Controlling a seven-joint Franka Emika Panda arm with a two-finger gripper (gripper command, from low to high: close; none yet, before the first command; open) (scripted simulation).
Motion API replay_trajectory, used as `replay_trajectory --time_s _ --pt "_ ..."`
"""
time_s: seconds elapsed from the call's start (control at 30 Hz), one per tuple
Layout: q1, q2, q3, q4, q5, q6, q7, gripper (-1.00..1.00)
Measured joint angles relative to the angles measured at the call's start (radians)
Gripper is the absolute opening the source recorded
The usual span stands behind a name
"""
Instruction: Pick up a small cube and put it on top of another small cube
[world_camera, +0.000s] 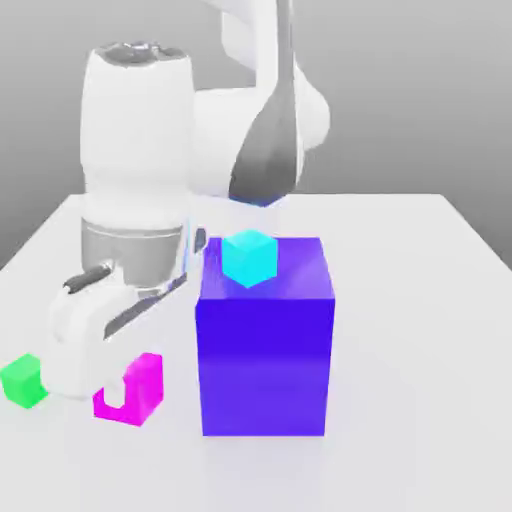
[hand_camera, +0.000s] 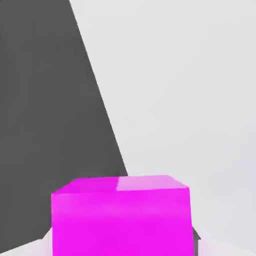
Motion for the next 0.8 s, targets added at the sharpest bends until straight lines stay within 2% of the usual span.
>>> replay_trajectory --time_s 0.37,0.8 --pt "-0.138 -0.078 -0.104 -0.054 0.01 -0.012 -0.436 -1.0" --pt "-0.284 0.008 -0.227 -0.131 0.146 0.011 -1.045 -1.0"
